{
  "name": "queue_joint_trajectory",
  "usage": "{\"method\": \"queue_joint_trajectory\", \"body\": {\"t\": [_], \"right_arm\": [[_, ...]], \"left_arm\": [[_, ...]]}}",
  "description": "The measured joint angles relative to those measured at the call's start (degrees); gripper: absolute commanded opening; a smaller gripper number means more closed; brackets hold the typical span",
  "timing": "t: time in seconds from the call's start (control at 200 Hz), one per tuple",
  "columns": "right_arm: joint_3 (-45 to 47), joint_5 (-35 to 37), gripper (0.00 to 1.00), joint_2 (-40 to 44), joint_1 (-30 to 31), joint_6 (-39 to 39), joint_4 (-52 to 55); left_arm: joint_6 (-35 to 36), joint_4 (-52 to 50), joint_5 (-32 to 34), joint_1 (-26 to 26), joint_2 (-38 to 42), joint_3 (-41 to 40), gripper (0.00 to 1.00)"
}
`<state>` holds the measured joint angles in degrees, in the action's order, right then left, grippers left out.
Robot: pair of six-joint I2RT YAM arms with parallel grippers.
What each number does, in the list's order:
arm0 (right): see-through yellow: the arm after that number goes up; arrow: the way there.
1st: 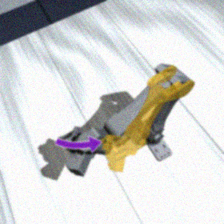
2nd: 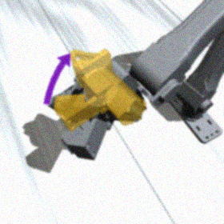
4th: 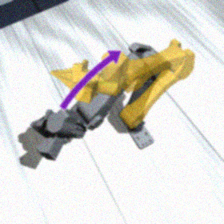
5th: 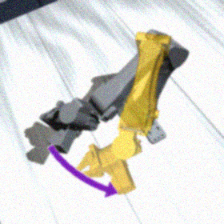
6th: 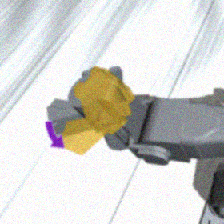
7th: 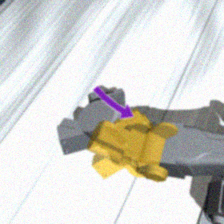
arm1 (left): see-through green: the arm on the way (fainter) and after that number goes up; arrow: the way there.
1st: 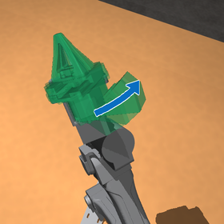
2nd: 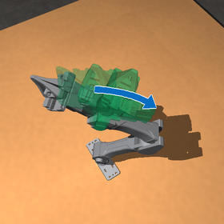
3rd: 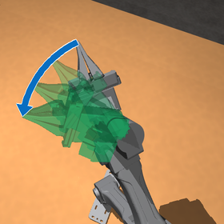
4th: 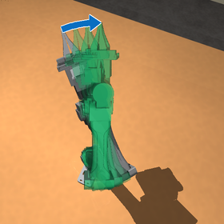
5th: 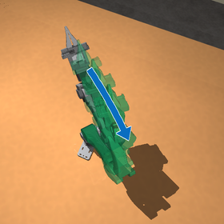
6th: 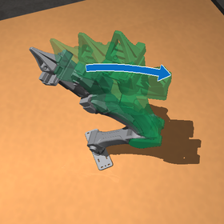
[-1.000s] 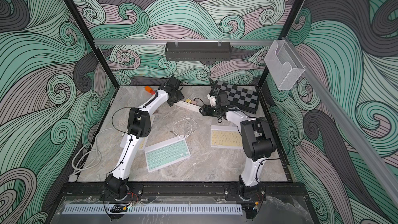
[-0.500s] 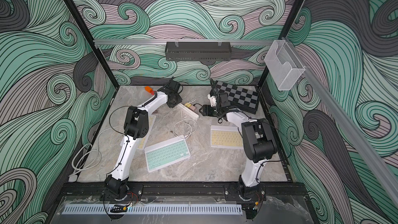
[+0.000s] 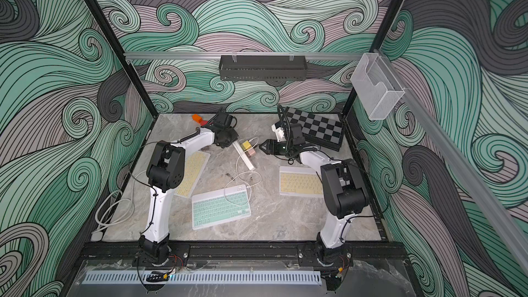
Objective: Unplug the wireless keyboard
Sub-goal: Pick up the socket from the center of the board.
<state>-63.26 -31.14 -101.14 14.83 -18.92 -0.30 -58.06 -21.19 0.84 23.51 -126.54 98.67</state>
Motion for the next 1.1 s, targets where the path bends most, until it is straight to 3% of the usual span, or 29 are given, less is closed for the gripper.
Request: {"method": "queue_joint_trajectory", "body": {"t": [0.085, 0.55, 0.861, 1.101], "right_arm": [[-1.3, -0.6, 0.72, 0.8, 0.1, 0.9, 0.3], [-13.3, -1.0, 0.84, 1.9, 0.1, 8.1, 8.4], [-21.4, -1.4, 0.82, 1.3, 0.8, 13.0, 13.9], [-26.9, -1.2, 0.77, -2.6, 5.2, 15.4, 16.7]], "left_arm": [[0.4, 3.1, -0.5, 0.0, 2.8, -2.9, 0.0], [7.5, 22.7, -5.7, 0.0, 13.4, -14.4, 0.0], [17.1, 34.6, -8.2, 0.0, 22.6, -22.1, 0.0], [19.3, 38.7, -9.0, 0.0, 23.7, -23.3, 0.0]]}}
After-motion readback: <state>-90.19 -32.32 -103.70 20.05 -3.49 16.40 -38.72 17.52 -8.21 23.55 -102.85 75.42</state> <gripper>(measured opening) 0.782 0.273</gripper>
